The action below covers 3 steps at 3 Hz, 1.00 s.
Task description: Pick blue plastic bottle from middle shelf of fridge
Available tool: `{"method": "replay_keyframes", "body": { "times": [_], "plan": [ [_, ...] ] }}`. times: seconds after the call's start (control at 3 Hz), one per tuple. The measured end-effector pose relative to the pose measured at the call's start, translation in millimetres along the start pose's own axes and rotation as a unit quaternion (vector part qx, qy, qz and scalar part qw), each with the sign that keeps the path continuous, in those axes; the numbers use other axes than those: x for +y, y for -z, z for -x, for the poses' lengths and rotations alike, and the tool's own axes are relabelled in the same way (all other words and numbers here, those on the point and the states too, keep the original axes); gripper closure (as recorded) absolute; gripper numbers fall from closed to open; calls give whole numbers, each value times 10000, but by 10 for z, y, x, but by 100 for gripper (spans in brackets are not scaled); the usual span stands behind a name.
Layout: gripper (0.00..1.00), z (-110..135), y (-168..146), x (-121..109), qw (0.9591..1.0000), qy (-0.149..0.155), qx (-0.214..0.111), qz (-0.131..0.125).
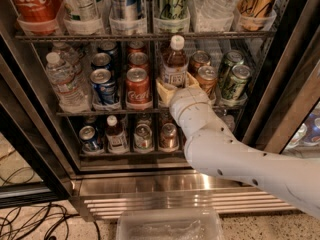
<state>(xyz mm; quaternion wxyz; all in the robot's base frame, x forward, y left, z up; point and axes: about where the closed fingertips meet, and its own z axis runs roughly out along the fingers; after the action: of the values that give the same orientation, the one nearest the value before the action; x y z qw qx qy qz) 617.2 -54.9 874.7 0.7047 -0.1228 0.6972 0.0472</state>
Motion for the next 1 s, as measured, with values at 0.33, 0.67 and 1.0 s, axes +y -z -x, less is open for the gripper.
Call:
{"method": "replay_keyframes", "body": {
  "times": [0.33, 0.67, 1.0],
  "plan": [
    [100, 181, -16, 49, 9997, -76, -209, 126],
    [100, 152, -15, 49, 9997, -78, -208, 122],
    [100, 157, 57, -160, 9998, -153, -145, -49]
  ]
}}
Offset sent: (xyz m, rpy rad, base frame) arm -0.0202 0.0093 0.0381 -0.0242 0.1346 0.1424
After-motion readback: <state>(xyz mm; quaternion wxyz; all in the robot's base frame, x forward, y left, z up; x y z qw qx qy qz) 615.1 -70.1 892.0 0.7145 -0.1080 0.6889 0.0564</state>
